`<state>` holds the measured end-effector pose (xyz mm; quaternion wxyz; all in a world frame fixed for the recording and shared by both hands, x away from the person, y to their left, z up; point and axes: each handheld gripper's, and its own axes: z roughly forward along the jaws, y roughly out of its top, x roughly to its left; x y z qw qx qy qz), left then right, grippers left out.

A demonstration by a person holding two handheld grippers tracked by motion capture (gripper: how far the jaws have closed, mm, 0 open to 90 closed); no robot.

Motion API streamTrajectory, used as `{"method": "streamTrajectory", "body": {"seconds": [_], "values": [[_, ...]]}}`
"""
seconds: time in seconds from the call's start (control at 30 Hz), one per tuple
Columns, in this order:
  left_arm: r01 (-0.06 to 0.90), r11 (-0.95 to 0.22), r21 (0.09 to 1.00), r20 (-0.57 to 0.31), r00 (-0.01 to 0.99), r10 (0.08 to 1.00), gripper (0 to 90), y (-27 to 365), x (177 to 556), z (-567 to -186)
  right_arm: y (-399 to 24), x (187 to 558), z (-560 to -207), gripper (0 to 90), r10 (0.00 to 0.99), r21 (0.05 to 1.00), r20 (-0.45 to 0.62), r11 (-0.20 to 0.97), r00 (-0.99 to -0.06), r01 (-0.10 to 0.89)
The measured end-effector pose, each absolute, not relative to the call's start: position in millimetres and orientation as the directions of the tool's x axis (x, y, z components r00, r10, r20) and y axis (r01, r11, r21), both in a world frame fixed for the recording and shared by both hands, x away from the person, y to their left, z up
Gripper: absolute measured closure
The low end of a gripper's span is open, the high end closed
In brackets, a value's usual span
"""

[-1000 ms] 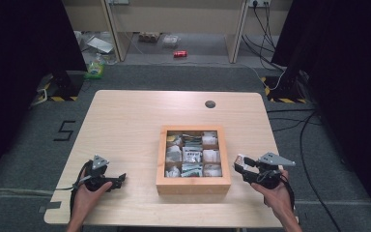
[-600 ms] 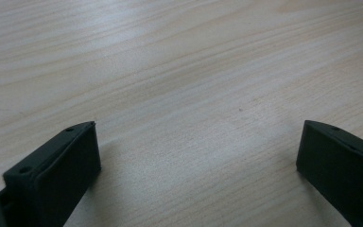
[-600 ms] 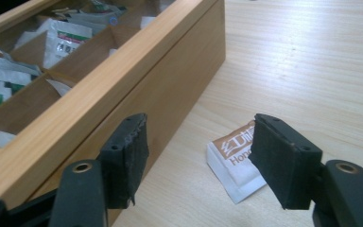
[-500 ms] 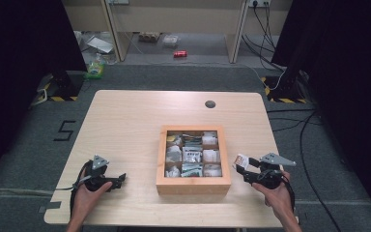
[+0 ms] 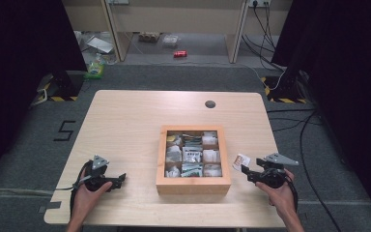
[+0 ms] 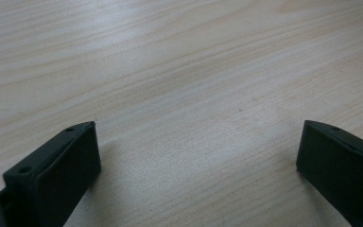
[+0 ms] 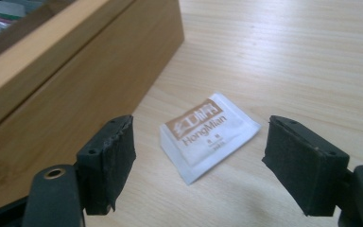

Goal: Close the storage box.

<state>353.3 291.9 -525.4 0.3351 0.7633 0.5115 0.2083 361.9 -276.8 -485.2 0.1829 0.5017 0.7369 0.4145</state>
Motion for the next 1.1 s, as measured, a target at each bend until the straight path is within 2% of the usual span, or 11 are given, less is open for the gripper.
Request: {"method": "streamTrajectory", "body": {"seconds": [0.53, 0.7, 0.8, 1.1], "values": [[0.641, -0.252, 0.725, -0.025, 0.39, 0.921, 0.0, 292, 353, -525, -290, 370, -510, 19.5, 0.92, 0.725, 0.113, 0.182, -0.374, 0.664], [0.641, -0.252, 0.725, -0.025, 0.39, 0.921, 0.0, 292, 353, -525, -291, 370, -513, 17.4, 0.919, 0.731, 0.07, 0.218, -0.389, 0.647], [0.641, -0.252, 0.725, -0.025, 0.39, 0.921, 0.0, 292, 353, -525, -286, 370, -514, 14.7, 0.91, 0.72, 0.002, 0.287, -0.415, 0.632], [0.641, -0.252, 0.725, -0.025, 0.39, 0.921, 0.0, 292, 353, -525, -284, 370, -514, 13.8, 0.909, 0.716, -0.005, 0.294, -0.417, 0.633]]}}
